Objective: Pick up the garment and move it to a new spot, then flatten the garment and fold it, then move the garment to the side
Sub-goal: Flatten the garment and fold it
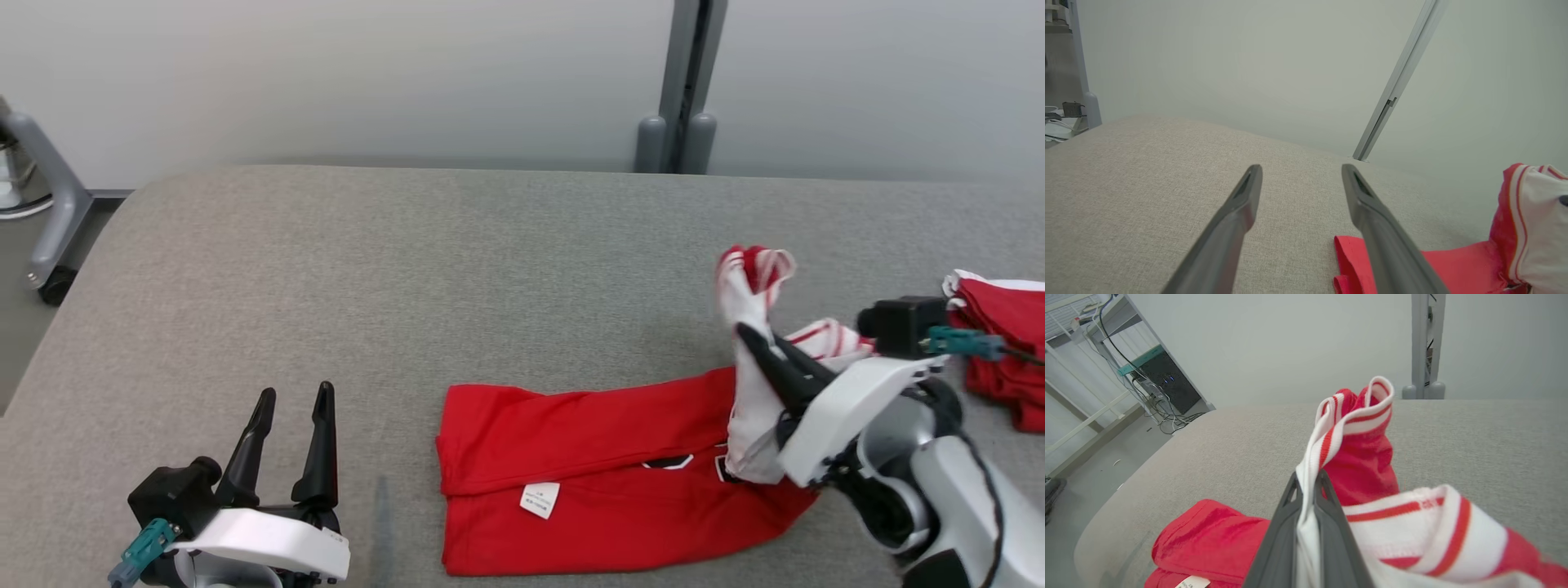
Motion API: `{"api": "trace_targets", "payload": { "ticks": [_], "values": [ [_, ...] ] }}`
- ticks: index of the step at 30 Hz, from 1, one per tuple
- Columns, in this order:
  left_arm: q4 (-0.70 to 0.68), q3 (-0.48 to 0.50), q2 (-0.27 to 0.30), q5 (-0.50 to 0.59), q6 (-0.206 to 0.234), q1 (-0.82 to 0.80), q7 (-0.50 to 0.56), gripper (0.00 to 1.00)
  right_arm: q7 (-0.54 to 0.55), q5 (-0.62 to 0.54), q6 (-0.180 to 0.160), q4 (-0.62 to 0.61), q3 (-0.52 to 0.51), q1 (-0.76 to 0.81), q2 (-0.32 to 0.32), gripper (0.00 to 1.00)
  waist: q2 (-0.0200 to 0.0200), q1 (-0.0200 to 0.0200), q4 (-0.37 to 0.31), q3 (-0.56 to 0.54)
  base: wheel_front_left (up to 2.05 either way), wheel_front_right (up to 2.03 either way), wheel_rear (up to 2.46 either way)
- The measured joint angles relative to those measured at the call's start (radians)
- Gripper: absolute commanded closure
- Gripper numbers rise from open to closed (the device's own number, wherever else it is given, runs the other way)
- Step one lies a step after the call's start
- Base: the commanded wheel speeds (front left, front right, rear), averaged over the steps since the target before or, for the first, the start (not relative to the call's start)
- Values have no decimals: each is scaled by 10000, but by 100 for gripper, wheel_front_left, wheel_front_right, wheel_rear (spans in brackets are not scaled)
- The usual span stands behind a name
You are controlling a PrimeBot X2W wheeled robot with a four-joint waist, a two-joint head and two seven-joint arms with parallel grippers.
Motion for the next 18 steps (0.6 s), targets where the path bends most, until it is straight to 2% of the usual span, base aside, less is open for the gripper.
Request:
{"api": "trace_targets", "payload": {
  "ticks": [8, 18],
  "values": [
    [96, 25, -107, 75, -96, -21, -4, 0, 821, -518, 0, -679, 278, 325, 1114, 100, 0, 0, 728, 31, 0, 0, 0],
    [272, -36, -207, 176, -240, -184, -15, 0, 677, -571, 0, 341, 1080, -228, 2054, 100, 0, 0, 1676, 211, 0, 0, 0]
  ]
}}
